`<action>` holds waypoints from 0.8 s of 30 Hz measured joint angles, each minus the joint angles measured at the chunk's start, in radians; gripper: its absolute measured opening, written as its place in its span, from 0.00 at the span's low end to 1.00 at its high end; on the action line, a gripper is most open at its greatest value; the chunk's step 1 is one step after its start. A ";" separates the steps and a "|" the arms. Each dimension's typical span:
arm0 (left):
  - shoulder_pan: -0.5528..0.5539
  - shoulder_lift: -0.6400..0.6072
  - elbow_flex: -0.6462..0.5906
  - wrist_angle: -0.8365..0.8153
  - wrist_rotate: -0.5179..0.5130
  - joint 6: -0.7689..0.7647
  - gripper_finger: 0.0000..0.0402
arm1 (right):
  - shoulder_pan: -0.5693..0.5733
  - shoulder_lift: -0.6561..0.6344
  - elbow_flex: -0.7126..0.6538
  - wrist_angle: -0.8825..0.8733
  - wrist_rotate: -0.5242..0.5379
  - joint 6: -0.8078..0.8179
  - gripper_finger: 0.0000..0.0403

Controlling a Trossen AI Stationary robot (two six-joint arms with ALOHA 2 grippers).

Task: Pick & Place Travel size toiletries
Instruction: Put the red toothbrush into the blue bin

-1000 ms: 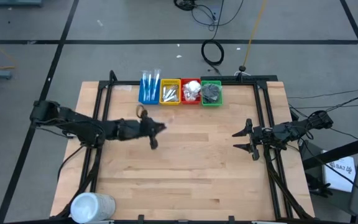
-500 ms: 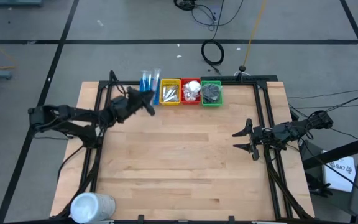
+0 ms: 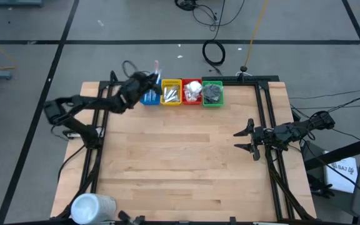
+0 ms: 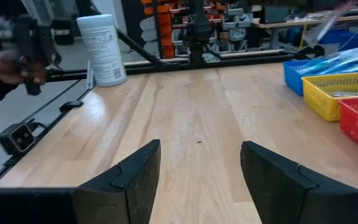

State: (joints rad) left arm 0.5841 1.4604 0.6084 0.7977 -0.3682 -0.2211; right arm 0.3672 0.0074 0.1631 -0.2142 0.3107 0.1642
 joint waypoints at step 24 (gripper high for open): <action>0.066 0.295 0.118 -0.212 -0.078 -0.269 0.14 | 0.000 0.000 0.000 -0.001 0.005 0.000 0.52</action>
State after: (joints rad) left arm 0.6502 1.7550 0.7265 0.5853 -0.4466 -0.4903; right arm 0.3675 0.0078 0.1631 -0.2150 0.3153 0.1638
